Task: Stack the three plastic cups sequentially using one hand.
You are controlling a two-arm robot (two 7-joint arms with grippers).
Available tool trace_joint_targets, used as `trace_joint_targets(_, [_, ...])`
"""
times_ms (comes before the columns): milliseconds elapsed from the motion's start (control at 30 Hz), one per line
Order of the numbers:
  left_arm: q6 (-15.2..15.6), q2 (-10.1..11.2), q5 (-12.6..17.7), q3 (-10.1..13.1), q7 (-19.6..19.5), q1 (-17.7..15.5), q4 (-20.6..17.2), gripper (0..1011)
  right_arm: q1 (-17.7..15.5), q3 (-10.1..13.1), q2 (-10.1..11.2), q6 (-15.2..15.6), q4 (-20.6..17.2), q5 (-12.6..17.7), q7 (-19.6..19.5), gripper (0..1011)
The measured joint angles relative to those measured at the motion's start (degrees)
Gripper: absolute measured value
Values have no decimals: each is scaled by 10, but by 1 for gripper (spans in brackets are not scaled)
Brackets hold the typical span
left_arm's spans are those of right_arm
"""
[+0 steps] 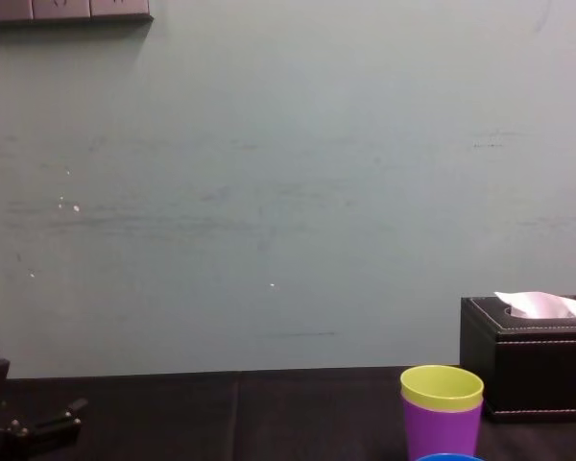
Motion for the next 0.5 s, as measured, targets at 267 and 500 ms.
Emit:
trace_joint_targets(267, [0, 0, 0, 0, 0, 0, 0, 1011, -36, -7, 5, -21, -3, -3, 3, 1003])
trace_joint_targets(500, [0, 0, 0, 0, 0, 0, 0, 1011, -39, -30, -10, -42, 9, -33, -7, 1003])
